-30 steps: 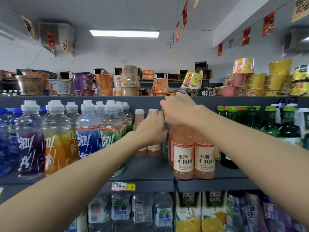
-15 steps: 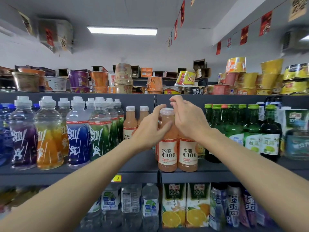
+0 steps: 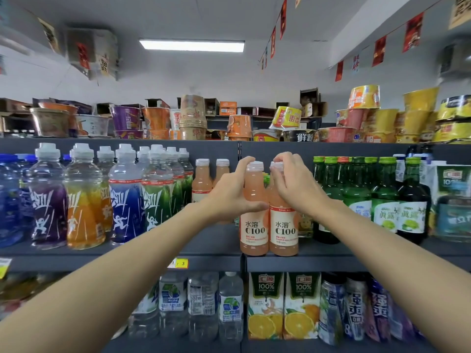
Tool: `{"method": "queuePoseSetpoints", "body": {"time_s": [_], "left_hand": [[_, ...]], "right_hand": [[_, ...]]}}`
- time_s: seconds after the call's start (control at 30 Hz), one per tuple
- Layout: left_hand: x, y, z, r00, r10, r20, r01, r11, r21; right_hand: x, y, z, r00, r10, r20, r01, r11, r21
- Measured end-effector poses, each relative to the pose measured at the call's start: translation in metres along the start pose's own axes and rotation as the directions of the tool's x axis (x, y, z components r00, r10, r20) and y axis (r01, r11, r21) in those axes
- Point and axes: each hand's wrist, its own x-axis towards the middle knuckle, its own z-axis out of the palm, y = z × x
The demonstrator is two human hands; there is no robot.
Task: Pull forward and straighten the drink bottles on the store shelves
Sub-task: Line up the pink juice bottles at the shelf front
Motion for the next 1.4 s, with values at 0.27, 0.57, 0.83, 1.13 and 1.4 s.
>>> {"method": "queuePoseSetpoints", "body": {"time_s": [0.27,0.57,0.83,1.13,1.4], "left_hand": [[-0.017,-0.029,-0.047,0.997,-0.065,0.03,0.062,0.994,0.086],[-0.029,-0.047,-0.088,0.991,-0.136,0.008,0.116,0.869,0.482],[-0.03,-0.045,-0.093,0.994,0.056,0.09,-0.106,0.526,0.844],[-0.028,-0.054,-0.088,0.995,0.062,0.083,-0.103,0.556,0.824],[-0.017,-0.058,-0.083,0.996,0.02,0.09,-0.089,0.453,0.887]], "right_hand": [[0.009,-0.046,0.035,0.998,-0.024,-0.059,0.023,1.0,-0.019],[0.025,-0.1,0.076,0.997,0.024,-0.071,-0.029,0.997,-0.078],[0.034,-0.076,0.038,0.894,-0.174,0.413,0.326,0.884,-0.335],[0.042,-0.078,0.049,0.914,-0.234,0.332,0.389,0.74,-0.549],[0.049,-0.084,0.072,0.927,-0.24,0.287,0.372,0.674,-0.638]]}}
